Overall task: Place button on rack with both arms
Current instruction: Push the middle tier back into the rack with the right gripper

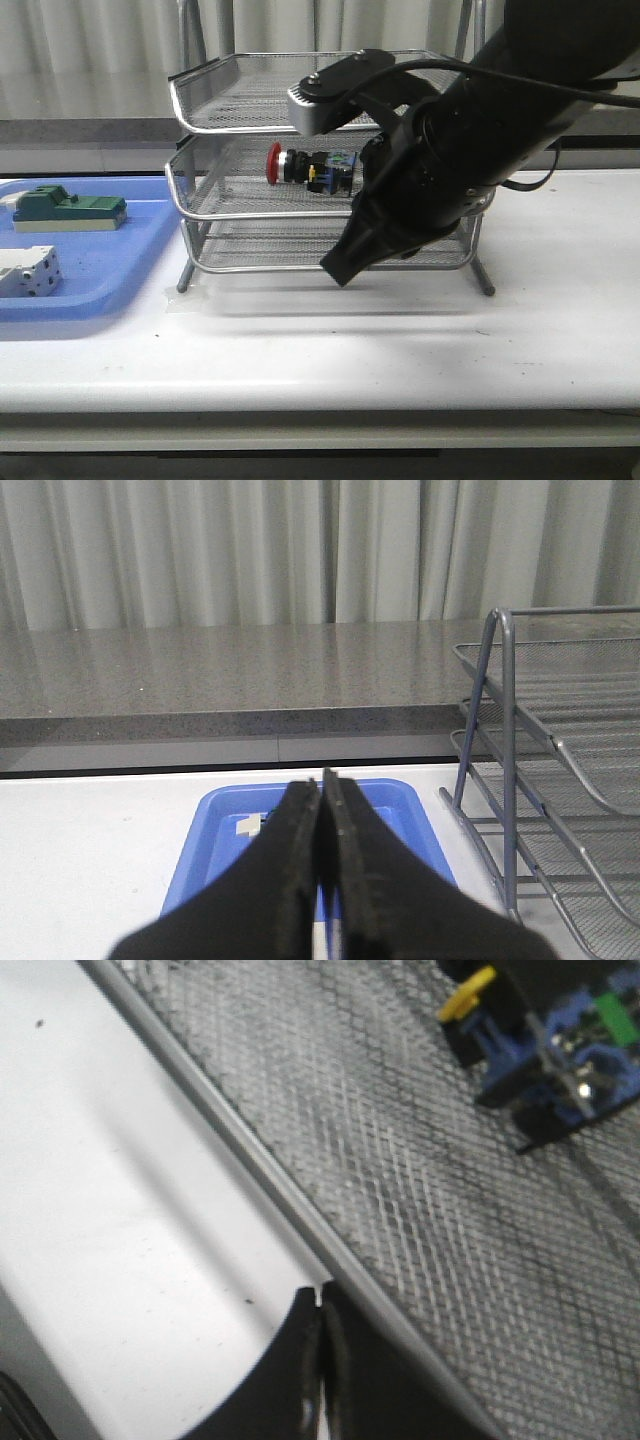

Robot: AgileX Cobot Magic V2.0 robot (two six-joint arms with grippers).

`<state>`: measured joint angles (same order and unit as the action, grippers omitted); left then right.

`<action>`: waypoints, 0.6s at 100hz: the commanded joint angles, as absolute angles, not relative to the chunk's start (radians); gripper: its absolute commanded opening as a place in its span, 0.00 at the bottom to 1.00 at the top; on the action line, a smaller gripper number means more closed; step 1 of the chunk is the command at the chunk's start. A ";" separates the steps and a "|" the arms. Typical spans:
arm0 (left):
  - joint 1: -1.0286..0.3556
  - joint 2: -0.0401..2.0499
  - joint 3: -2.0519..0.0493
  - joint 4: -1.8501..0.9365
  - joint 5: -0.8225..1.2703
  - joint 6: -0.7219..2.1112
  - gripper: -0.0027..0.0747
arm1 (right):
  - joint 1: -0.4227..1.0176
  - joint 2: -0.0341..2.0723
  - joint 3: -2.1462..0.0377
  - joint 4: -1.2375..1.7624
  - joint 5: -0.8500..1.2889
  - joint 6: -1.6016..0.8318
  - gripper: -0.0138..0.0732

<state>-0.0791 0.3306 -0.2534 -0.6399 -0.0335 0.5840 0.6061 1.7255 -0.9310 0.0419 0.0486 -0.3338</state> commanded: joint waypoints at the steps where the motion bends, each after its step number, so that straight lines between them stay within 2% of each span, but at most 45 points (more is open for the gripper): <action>1: -0.077 0.336 -0.282 -0.645 -0.098 0.576 0.01 | 0.569 1.697 -0.984 0.027 -0.018 -0.342 0.08; 31: -0.077 0.336 -0.282 -0.645 -0.098 0.576 0.01 | 0.565 1.691 -0.992 0.028 0.041 -0.341 0.08; 60: -0.077 0.336 -0.282 -0.645 -0.098 0.576 0.01 | 0.568 1.549 -0.991 0.085 0.171 -0.341 0.08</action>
<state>-0.0791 0.3306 -0.2534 -0.6399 -0.0335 0.5840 0.5761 1.6490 -0.9620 0.0736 0.1791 -0.3345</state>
